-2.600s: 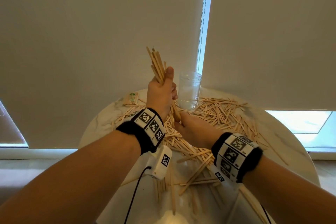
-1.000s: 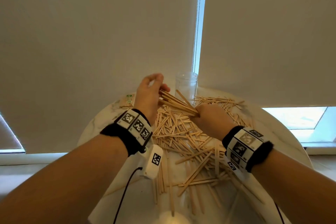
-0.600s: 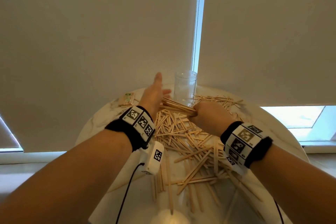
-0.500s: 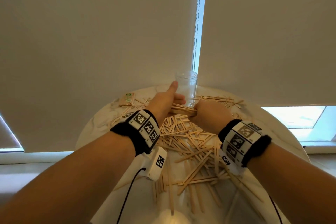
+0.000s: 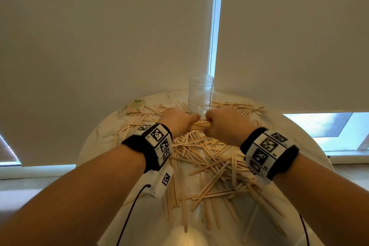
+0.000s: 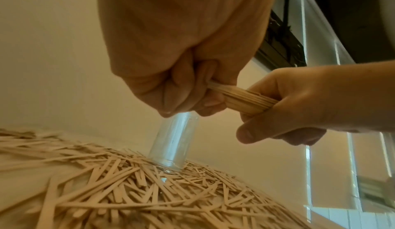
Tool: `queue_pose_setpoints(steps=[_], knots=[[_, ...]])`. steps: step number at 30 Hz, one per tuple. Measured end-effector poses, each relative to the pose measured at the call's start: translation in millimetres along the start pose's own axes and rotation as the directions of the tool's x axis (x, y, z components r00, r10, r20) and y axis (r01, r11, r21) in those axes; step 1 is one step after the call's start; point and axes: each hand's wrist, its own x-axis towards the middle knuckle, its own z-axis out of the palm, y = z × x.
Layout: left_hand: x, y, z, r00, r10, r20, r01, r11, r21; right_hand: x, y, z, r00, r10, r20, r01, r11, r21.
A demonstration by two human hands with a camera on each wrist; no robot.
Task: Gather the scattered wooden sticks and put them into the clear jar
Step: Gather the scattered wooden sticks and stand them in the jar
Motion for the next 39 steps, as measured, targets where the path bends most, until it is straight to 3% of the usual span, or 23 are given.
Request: queue_pose_setpoints(steps=[2, 5, 8, 12, 16, 18, 21, 24, 27, 30, 33, 35, 39], knots=[[1.7, -1.1, -3.6, 0.999, -0.033, -0.005, 0.033, 0.999, -0.024, 0.4, 2.1, -2.5, 0.994, -0.054, -0.091, 0.048, 0.997, -0.066], [4.8, -3.5, -10.8, 0.997, -0.061, -0.036, 0.057, 0.993, -0.102, 2.8, 7.2, -4.3, 0.99, -0.018, -0.143, 0.004, 0.995, -0.097], [8.1, -1.4, -7.7, 0.998, -0.066, 0.012, 0.066, 0.937, -0.344, 6.3, 1.4, -0.8, 0.993, -0.01, -0.118, 0.002, 0.998, -0.065], [11.0, 1.6, -9.4, 0.999, -0.037, -0.016, 0.027, 0.906, -0.423, 5.3, -6.1, 1.3, 0.992, -0.008, -0.126, -0.008, 0.992, -0.126], [15.3, 8.3, -14.2, 0.984, -0.159, 0.083, 0.176, 0.761, -0.624, 8.8, -0.2, -0.7, 0.996, 0.052, -0.075, -0.058, 0.995, -0.077], [14.0, 14.0, -11.4, 0.979, -0.16, 0.127, 0.204, 0.737, -0.645, 13.5, 1.2, -2.5, 0.995, 0.083, -0.048, -0.085, 0.996, -0.033], [23.3, 8.1, -4.6, 0.991, -0.124, 0.044, 0.128, 0.834, -0.537, 15.1, 2.6, -9.7, 0.996, 0.067, 0.064, -0.073, 0.993, 0.095], [39.9, 4.3, -6.2, 0.985, -0.122, 0.122, 0.169, 0.819, -0.549, 17.1, 5.9, -24.0, 0.988, -0.022, 0.155, -0.012, 0.977, 0.213], [61.4, 14.4, -15.8, 0.967, -0.105, 0.234, 0.22, 0.806, -0.55, 32.4, 24.8, -43.7, 0.992, -0.038, 0.122, 0.02, 0.988, 0.152], [95.2, 28.0, -29.6, 0.978, -0.127, 0.164, 0.199, 0.796, -0.571, 64.8, 52.9, -68.9, 0.998, 0.044, 0.046, -0.048, 0.995, 0.084], [131.4, 35.0, -34.5, 0.995, -0.065, 0.076, 0.088, 0.926, -0.367, 111.6, 75.4, -82.1, 0.991, 0.136, -0.006, -0.136, 0.991, -0.008], [156.1, 39.4, -31.7, 0.995, -0.045, 0.088, 0.06, 0.983, -0.173, 148.1, 83.8, -79.2, 0.989, 0.145, 0.018, -0.14, 0.977, -0.162], [195.8, 45.4, -19.9, 0.994, -0.021, 0.112, 0.006, 0.991, 0.134, 218.5, 87.7, -58.9, 0.98, 0.171, 0.102, -0.113, 0.899, -0.424]])
